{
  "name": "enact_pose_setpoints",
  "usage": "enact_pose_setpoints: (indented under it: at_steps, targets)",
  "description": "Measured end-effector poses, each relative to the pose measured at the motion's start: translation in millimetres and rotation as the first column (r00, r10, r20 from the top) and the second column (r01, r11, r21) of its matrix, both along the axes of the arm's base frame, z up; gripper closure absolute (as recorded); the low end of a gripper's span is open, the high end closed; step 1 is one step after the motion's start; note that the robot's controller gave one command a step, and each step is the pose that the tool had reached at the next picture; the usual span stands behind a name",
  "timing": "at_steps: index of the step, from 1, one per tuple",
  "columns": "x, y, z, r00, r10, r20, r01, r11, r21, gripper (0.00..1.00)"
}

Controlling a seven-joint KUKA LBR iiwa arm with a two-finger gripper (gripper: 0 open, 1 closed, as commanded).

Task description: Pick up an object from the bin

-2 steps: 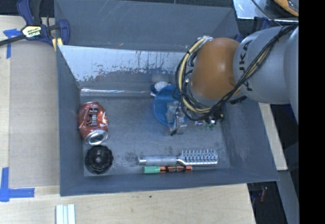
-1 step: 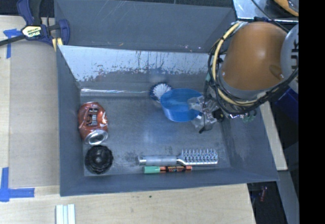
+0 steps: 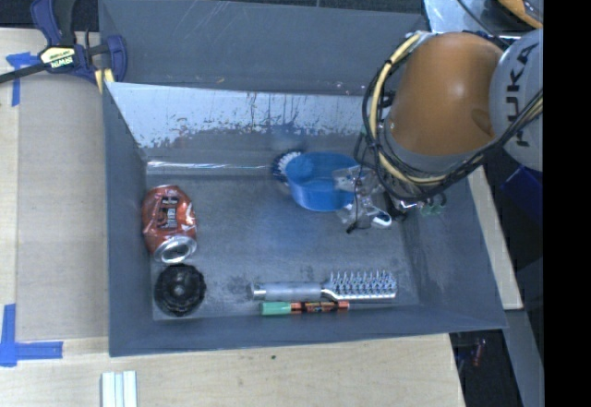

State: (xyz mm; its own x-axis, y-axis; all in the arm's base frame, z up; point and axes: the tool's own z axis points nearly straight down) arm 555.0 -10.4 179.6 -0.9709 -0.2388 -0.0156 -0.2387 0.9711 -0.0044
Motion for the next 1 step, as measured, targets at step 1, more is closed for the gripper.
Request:
enact_pose_setpoints:
  at_steps: [1]
  targets:
    - [13.8,20.5,-9.9,0.998,-0.056,-0.008,0.056,0.998,-0.003,1.00]
